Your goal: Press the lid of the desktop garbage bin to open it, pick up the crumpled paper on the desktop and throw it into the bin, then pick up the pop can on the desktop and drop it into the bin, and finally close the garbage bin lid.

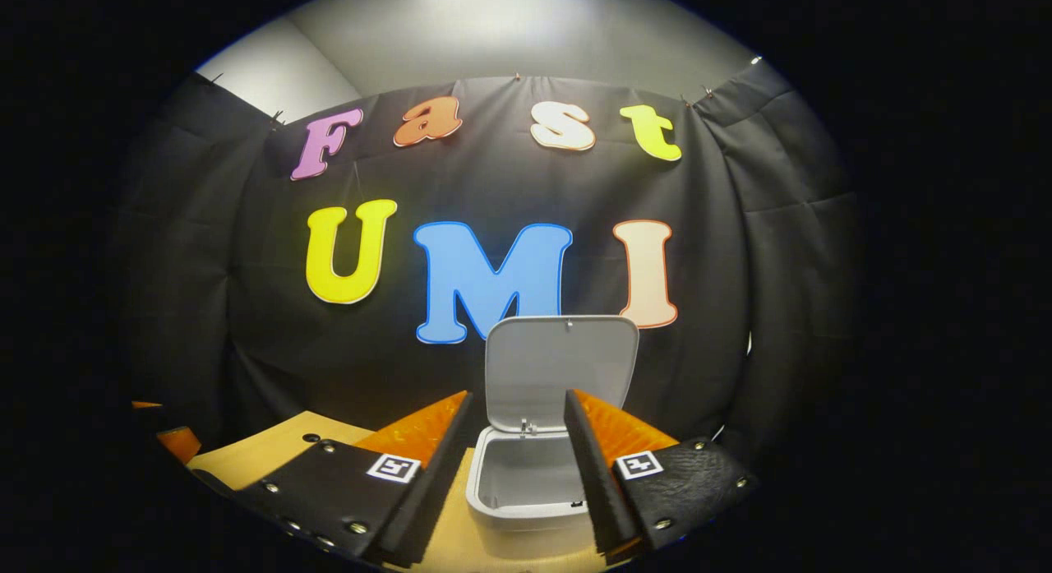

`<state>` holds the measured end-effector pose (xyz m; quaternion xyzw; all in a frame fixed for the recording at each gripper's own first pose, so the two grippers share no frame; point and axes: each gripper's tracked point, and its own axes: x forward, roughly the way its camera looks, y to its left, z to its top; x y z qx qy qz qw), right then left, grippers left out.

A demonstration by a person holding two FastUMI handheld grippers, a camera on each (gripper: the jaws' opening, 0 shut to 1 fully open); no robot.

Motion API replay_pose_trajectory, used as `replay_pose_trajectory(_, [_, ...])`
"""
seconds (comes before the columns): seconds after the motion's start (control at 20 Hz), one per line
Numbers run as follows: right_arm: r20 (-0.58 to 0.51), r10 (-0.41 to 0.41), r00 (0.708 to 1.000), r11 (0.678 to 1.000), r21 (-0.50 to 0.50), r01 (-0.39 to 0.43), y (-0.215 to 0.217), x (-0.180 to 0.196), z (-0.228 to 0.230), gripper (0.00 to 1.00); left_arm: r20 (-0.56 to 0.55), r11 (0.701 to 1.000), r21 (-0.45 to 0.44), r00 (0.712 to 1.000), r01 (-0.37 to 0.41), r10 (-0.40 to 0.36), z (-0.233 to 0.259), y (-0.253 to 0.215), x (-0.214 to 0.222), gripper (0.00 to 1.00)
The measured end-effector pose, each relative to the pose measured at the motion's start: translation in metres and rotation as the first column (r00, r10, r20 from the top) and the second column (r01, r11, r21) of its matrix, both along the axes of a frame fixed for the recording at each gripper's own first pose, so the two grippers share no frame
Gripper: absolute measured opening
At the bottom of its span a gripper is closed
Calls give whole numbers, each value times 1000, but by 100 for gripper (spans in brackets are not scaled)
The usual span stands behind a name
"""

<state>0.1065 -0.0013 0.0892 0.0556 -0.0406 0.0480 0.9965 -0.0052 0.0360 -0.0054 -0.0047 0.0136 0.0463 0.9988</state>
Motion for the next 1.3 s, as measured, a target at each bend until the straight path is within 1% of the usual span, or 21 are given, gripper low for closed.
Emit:
replay_pose_trajectory(0.05, [-5, -1, 1000, 1000, 4, 1, 1, -4, -4, 83, -4, 1000, 0, 1000, 3, -3, -2, 0, 1, 98])
replay_pose_trajectory(0.15, [-8, -9, 1000, 1000, 14, 9, 2, -13, -11, 96, -13, 1000, 1, 1000, 6, -6, -7, 1, 2, 98])
replay_pose_trajectory(0.3, [-4, -17, 1000, 999, 30, 17, 3, -29, -19, 97, -40, 1000, 1, 999, 15, -14, -21, 4, 4, 99])
replay_pose_trajectory(0.4, [1, -24, 1000, 999, 30, 24, 4, -40, -24, 97, -66, 1000, -14, 998, 24, -24, -34, 5, 4, 99])
replay_pose_trajectory(0.5, [3, -34, 999, 999, 20, 34, 5, -53, -29, 97, -92, 999, -27, 995, 33, -36, -46, 7, 5, 99])
replay_pose_trajectory(0.55, [5, -37, 999, 999, 13, 37, 6, -59, -31, 97, -106, 999, -30, 993, 43, -46, -53, 7, 5, 96])
replay_pose_trajectory(0.65, [11, -42, 999, 999, -11, 43, 8, -72, -35, 97, -140, 998, -33, 988, 61, -65, -72, 6, 5, 96])
replay_pose_trajectory(0.7, [16, -46, 999, 999, -24, 46, 9, -79, -37, 97, -157, 997, -35, 985, 66, -71, -83, 6, 4, 99])
replay_pose_trajectory(0.75, [19, -48, 999, 998, -36, 48, 11, -85, -39, 97, -181, 997, -36, 980, 72, -78, -95, 6, 4, 96])
replay_pose_trajectory(0.85, [17, -50, 999, 998, -49, 51, 14, -99, -46, 97, -223, 997, -33, 971, 76, -81, -120, 5, 1, 95])
replay_pose_trajectory(0.9, [15, -46, 999, 998, -52, 47, 17, -105, -49, 97, -248, 997, -32, 965, 77, -82, -133, 5, -1, 94])
replay_pose_trajectory(1.0, [5, -45, 999, 996, -73, 46, 21, -116, -57, 96, -298, 996, -41, 950, 80, -88, -159, 4, -8, 99])
replay_pose_trajectory(1.05, [-7, -44, 999, 996, -84, 43, 23, -120, -63, 96, -328, 995, -48, 940, 83, -94, -173, 3, -11, 96])
replay_pose_trajectory(1.15, [-32, -39, 999, 994, -100, 36, 26, -128, -71, 96, -382, 994, -65, 918, 87, -105, -197, 1, -17, 99])
replay_pose_trajectory(1.25, [-52, -40, 998, 994, -104, 35, 28, -135, -77, 96, -428, 994, -64, 897, 91, -110, -222, 0, -22, 99])
replay_pose_trajectory(1.3, [-61, -42, 997, 994, -103, 36, 28, -137, -80, 96, -455, 994, -61, 883, 95, -113, -234, -1, -25, 96])
